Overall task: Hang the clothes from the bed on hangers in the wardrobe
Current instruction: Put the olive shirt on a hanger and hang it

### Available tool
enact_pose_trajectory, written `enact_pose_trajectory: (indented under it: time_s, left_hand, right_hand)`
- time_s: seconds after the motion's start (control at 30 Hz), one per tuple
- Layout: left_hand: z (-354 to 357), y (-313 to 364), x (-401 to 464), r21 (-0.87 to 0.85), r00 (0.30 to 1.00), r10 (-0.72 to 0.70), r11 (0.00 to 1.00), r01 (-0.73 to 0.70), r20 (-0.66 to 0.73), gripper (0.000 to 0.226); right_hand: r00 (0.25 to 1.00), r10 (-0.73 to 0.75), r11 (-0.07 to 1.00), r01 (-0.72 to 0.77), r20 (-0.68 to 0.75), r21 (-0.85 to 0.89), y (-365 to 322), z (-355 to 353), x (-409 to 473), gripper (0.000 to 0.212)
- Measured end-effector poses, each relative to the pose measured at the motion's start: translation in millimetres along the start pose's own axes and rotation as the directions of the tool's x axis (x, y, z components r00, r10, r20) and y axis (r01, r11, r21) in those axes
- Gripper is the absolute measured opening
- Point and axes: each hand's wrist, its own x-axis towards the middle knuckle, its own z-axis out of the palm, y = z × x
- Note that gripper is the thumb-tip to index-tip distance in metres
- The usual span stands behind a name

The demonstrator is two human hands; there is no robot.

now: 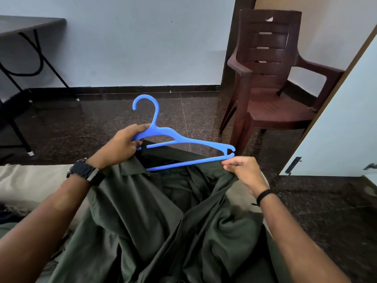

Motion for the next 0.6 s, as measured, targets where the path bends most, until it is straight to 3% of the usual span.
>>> enact_pose_trajectory:
  time_s: [0.1, 0.3, 0.47, 0.6]
  left_hand:
    - [-11.7, 7.9, 0.0, -0.053, 0.996, -0.016, 0.998, 0.021, 0.088, 0.052]
    - [-29.3, 11.5, -2.7, -0.004, 0.977, -0.024, 1.0, 0.025, 0.213, 0.054]
    - [-13.4, 9.1, -4.6, 0.207, 0.999, -0.001, 0.978, -0.008, 0.041, 0.053]
    - [-6.5, 15.9, -4.8, 0.207, 0.999, 0.03, 0.978, -0.039, 0.044, 0.028]
  right_hand:
    - [0.999, 0.001, 0.998, 0.002, -0.043, 0.071, -6.2, -6.0, 4.6, 0.017]
    - [0.995, -0.007, 0.997, 0.015, -0.098, 0.076, -19.4, -13.3, 14.1, 0.016]
    - [0.949, -0.259, 0.946, 0.212, -0.178, -0.245, -31.0, -14.5, 3.2, 0.012]
    - [0.829, -0.543, 0.748, 0.406, -0.134, -0.524, -41.2, -10.4, -11.2, 0.012]
